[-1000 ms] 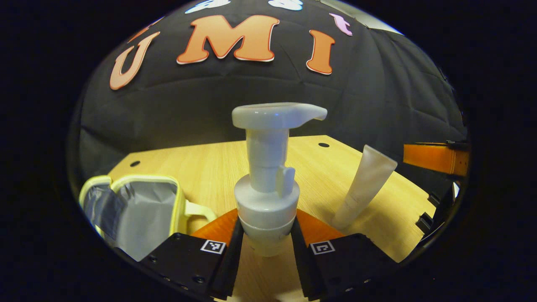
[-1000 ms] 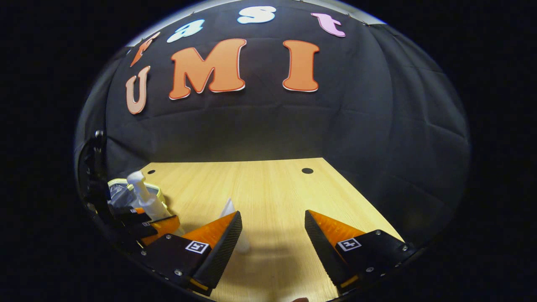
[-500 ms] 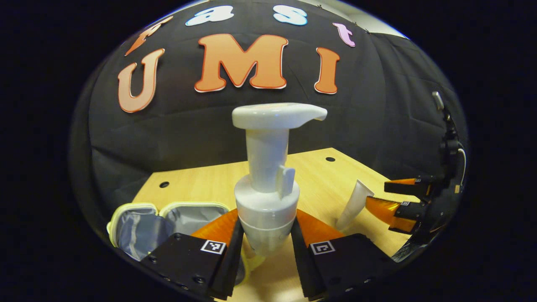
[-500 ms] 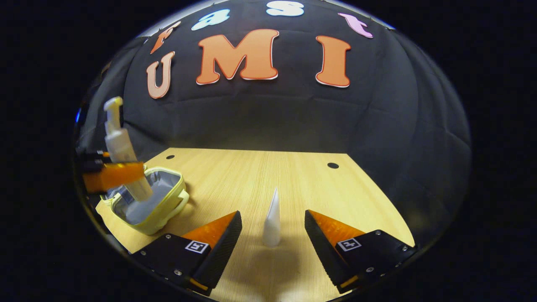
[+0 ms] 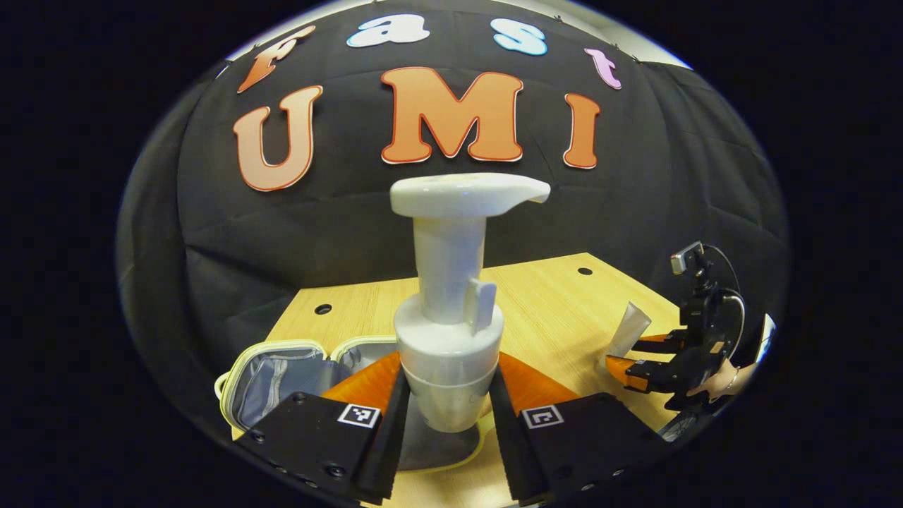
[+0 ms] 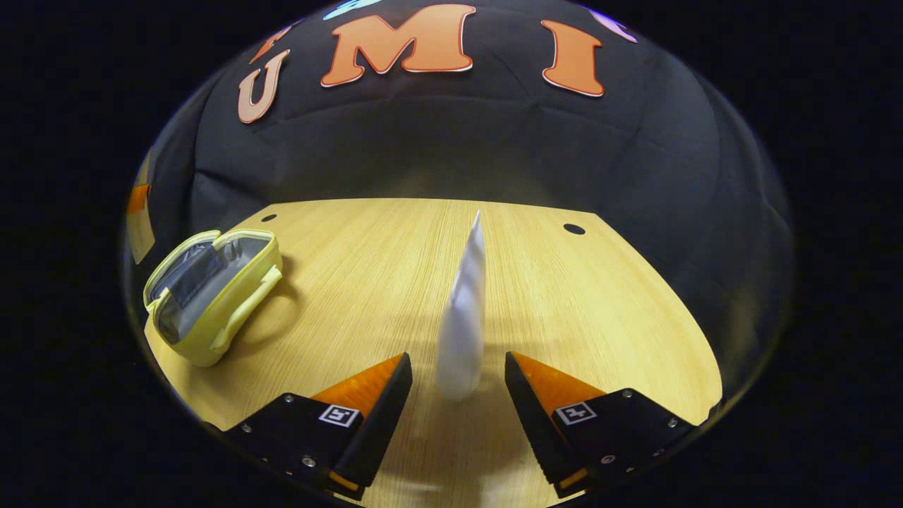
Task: First open the suitcase, pack the skin care products into it, and then close the suitcase.
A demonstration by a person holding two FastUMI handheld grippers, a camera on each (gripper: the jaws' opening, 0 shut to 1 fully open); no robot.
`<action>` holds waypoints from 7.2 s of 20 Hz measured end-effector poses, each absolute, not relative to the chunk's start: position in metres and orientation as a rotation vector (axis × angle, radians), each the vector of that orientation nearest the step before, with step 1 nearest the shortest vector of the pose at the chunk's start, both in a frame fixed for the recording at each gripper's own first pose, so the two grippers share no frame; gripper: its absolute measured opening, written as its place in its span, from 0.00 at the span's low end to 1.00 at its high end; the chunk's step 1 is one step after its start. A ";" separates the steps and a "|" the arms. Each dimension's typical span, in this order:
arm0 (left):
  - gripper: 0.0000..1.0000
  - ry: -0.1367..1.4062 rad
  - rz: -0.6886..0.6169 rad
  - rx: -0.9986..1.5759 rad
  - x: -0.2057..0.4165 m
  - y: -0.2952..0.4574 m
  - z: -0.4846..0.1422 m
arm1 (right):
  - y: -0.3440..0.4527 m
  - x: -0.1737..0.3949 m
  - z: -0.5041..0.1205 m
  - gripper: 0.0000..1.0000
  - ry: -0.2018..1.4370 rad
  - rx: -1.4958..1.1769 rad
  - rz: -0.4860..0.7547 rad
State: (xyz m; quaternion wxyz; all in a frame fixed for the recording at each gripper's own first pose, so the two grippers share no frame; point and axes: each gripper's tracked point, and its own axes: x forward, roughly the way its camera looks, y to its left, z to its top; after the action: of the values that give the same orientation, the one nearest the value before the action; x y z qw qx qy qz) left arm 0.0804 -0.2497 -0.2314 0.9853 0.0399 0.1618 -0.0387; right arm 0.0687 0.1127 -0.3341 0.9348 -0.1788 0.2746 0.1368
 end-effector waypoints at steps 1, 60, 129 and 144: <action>0.58 0.324 -0.080 0.072 0.080 -0.246 -0.235 | 0.110 0.069 -0.339 0.85 0.562 -0.372 0.273; 1.00 0.672 -0.132 0.092 0.110 -0.083 -0.245 | 0.306 -0.057 -0.219 0.48 0.645 -0.220 0.597; 0.10 0.516 -0.043 -0.582 0.084 0.176 -0.239 | 0.451 -0.064 -0.252 0.96 0.850 0.029 0.483; 0.10 0.522 -0.345 -0.228 0.130 -0.122 -0.108 | 0.309 0.027 -0.124 0.95 0.467 -0.071 0.381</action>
State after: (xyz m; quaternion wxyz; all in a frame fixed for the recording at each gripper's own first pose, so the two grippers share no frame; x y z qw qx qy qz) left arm 0.1299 -0.1223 -0.1077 0.9450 -0.1119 0.2562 -0.1696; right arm 0.0269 0.3091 -0.1245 0.9543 -0.0348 0.2300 0.1876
